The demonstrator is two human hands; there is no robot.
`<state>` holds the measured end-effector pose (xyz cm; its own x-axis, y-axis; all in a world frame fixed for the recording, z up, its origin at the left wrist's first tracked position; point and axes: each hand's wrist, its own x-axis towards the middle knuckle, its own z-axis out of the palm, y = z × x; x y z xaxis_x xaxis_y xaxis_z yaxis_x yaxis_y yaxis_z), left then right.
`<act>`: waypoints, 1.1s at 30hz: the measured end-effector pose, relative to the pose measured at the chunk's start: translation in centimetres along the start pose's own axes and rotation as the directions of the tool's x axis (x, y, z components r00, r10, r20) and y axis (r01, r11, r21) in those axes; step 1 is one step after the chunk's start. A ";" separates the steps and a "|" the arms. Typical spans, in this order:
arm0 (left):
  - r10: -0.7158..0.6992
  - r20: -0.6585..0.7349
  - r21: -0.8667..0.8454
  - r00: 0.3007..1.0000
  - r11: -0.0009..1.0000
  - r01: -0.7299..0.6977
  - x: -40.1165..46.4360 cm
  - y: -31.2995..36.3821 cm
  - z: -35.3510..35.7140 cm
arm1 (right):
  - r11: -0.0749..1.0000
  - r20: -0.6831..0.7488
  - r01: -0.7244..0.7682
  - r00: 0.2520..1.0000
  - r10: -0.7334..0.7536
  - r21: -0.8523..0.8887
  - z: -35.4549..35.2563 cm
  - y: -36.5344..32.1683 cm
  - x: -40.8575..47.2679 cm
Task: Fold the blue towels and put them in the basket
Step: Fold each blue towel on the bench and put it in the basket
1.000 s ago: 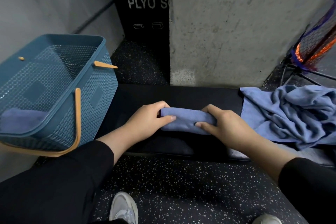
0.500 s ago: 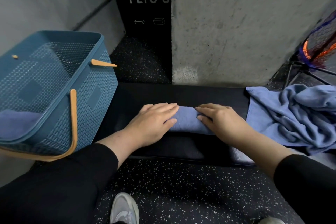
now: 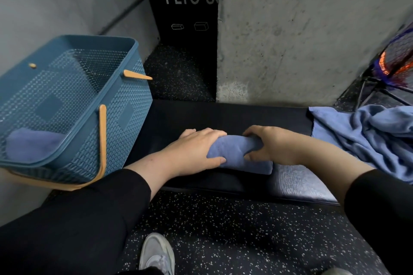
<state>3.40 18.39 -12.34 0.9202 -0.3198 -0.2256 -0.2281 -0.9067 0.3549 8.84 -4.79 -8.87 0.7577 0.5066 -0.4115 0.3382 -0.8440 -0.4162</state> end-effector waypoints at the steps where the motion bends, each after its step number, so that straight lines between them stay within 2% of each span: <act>1: 0.001 0.006 0.017 1.000 1.000 -0.001 0.0 0.1 -0.2 | 1.000 0.017 -0.011 1.000 0.011 -0.001 0.0 -0.2 -0.1; 4: -0.007 0.021 -0.002 1.000 1.000 0.007 -0.3 0.4 -0.6 | 0.999 0.030 -0.013 0.999 0.012 0.031 0.1 -0.4 -0.3; 6: -0.020 -0.011 -0.162 1.000 0.987 0.018 -0.5 0.1 -0.6 | 0.995 -0.007 0.006 1.000 -0.005 0.101 0.1 -0.4 -0.5; 8: -0.079 -0.118 -0.383 0.990 0.923 0.028 -0.4 -0.2 -0.6 | 0.975 -0.081 0.040 0.996 -0.023 0.217 -0.1 -0.2 -0.8; 10: -0.252 -0.173 -0.662 0.952 0.746 0.078 -0.5 0.2 -1.4 | 0.917 -0.169 0.096 0.985 -0.032 0.387 -0.5 -0.2 -1.3; 12: -0.399 -0.105 -0.896 0.911 0.436 0.088 -0.7 1.2 -2.8 | 0.817 -0.237 0.162 0.971 -0.031 0.554 -0.9 -0.6 -2.0; 14: -0.412 0.011 -0.990 0.911 0.122 0.066 -1.2 2.4 -4.1 | 0.744 -0.272 0.200 0.962 -0.025 0.638 -1.1 -1.4 -2.6; 15: -0.411 0.018 -0.999 0.912 0.022 0.030 -1.4 3.0 -4.8 | 0.711 -0.275 0.214 0.961 -0.029 0.670 -1.2 -1.9 -2.8; 17: -0.444 -0.047 -0.994 0.895 -0.066 -0.085 -1.9 4.3 -6.0 | 0.641 -0.253 0.224 0.966 -0.049 0.734 -1.5 -3.1 -3.4; 19: -0.469 -0.129 -0.983 0.874 -0.054 -0.174 -2.5 5.5 -7.4 | 0.591 -0.209 0.220 0.974 -0.088 0.776 -2.2 -4.5 -4.3; 21: -0.478 -0.189 -0.977 0.858 0.007 -0.212 -3.3 6.4 -8.7 | 0.559 -0.191 0.222 0.975 -0.114 0.799 -3.2 -6.2 -5.4; 23: -0.488 -0.254 -0.967 0.835 0.096 -0.238 -4.5 6.8 -10.0 | 0.566 -0.193 0.226 0.974 -0.118 0.793 -4.4 -8.3 -6.5; 25: -0.508 -0.344 -0.937 0.790 0.234 -0.258 -6.1 6.7 -11.4 | 0.609 -0.190 0.224 0.974 -0.121 0.761 -5.6 -10.4 -7.3; 27: -0.534 -0.494 -0.841 0.687 0.493 -0.222 -8.0 6.5 -12.9 | 0.670 -0.201 0.229 0.972 -0.121 0.706 -6.9 -12.5 -7.9; 29: -0.538 -0.665 -0.694 0.517 0.702 -0.162 -10.4 5.8 -14.2 | 0.737 -0.240 0.247 0.963 -0.119 0.628 -8.4 -14.7 -8.4; 31: -0.498 -0.780 -0.590 0.379 0.786 -0.184 -12.9 4.3 -15.0 | 0.779 -0.262 0.267 0.955 -0.137 0.567 -9.8 -17.0 -8.5; 33: -0.436 -0.850 -0.492 0.294 0.858 -0.150 -15.3 1.8 -15.5 | 0.795 -0.262 0.295 0.949 -0.177 0.530 -10.9 -19.4 -8.1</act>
<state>-6.19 25.91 5.78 0.6409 0.5353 0.5502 -0.1773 -0.5942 0.7845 2.22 5.57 11.44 0.8050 0.5841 -0.1042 0.1968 -0.4285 -0.8818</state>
